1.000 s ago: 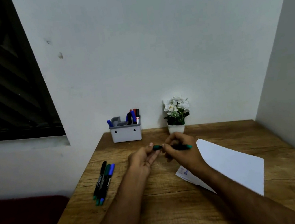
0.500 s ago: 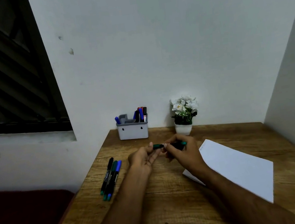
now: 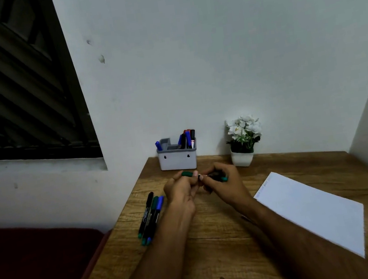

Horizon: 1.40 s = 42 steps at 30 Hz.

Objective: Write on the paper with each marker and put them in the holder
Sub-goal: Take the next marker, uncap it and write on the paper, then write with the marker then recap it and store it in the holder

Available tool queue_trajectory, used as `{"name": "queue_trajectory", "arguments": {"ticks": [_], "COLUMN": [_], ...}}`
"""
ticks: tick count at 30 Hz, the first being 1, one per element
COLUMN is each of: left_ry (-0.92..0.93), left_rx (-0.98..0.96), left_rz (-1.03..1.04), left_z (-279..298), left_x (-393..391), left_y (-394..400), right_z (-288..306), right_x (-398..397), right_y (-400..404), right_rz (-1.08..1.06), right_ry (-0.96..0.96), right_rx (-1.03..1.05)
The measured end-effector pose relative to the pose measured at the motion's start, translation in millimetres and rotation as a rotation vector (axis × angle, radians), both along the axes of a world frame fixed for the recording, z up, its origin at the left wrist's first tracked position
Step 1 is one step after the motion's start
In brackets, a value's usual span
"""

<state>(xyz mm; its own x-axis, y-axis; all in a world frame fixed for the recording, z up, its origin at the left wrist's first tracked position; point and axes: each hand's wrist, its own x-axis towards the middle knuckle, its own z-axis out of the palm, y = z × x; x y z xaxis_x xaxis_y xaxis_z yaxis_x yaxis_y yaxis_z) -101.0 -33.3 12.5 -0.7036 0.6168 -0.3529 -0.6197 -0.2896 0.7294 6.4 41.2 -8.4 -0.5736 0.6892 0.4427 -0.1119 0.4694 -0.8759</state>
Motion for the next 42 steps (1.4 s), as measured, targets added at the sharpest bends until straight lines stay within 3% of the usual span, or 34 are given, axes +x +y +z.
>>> {"name": "queue_trajectory", "arguments": {"ticks": [3, 5, 10, 15, 21, 27, 42], "left_ry": [0.056, 0.178, 0.804, 1.14, 1.281, 1.353, 1.309], "left_rx": [0.017, 0.005, -0.173, -0.216, -0.233, -0.367, -0.466], "left_rz": [0.093, 0.179, 0.308, 0.422, 0.482, 0.381, 0.396], "left_z": [5, 10, 26, 45, 64, 50, 31], "left_x": [-6, -15, -48, -70, -88, -96, -89], "left_y": [0, -1, 2, 21, 50, 68, 58], "right_z": [2, 1, -3, -1, -1, 1, 0], "right_x": [-11, -15, -12, -20, -26, -25, -22], "right_y": [5, 13, 26, 28, 29, 34, 31], "right_rz": [-0.003, -0.067, -0.215, -0.186, -0.175, -0.184, -0.175], "right_ry": [-0.064, -0.206, -0.623, -0.69, -0.586, -0.58, -0.585], "right_rx": [0.013, 0.129, 0.395, 0.508, 0.545, 0.581, 0.562]}}
